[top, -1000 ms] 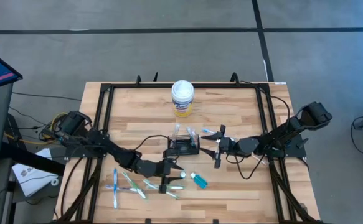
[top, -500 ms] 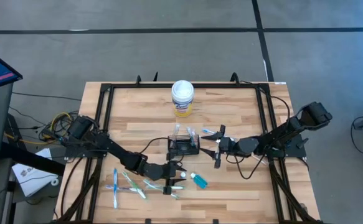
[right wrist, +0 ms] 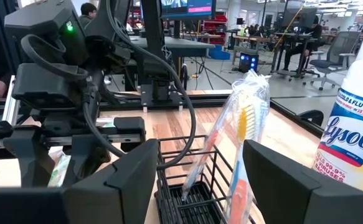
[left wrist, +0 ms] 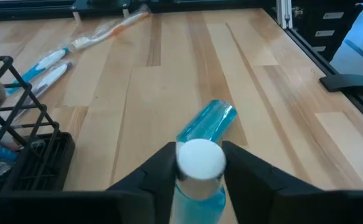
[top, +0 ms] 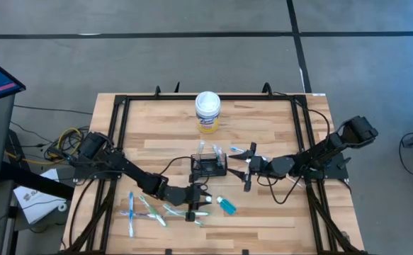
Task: Pick & Place toothbrushing station
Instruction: Put the left blue mouthwash into the mesh organizer
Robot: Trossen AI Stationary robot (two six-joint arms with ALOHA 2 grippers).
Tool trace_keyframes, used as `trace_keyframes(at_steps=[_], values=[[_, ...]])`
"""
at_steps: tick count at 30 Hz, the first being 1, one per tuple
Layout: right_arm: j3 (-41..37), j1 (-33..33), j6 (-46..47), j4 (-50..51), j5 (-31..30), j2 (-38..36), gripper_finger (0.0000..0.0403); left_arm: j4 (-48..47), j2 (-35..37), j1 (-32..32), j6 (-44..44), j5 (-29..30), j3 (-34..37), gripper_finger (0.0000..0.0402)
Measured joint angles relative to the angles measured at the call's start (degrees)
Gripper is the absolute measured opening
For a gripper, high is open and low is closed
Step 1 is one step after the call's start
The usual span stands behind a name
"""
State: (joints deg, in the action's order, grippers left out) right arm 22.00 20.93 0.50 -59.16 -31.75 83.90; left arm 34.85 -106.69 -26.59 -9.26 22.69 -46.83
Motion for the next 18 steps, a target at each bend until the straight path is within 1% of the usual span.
trace_keyframes(at_steps=[2, 11, 14, 18], values=[[0.0, 0.0, 0.0, 0.0, 0.0, 0.0, 0.0228, 0.0, 0.0, 0.0, 0.0, 0.0, 0.0, 0.0087], [0.0, 0.0, 0.0, 0.0, 0.0, 0.0, 0.0228, -0.4, 0.7, 0.0, -0.6, 0.0, 0.0, 0.0087], [0.0, 0.0, 0.0, 0.0, 0.0, 0.0, 0.0228, -0.5, 2.6, -0.1, -1.5, 0.0, 0.0, 0.0087], [0.0, 0.0, 0.1, 0.0, 0.0, 0.0, 0.0228, -4.5, 7.3, -0.1, -1.8, 2.0, 0.0, 0.0087]])
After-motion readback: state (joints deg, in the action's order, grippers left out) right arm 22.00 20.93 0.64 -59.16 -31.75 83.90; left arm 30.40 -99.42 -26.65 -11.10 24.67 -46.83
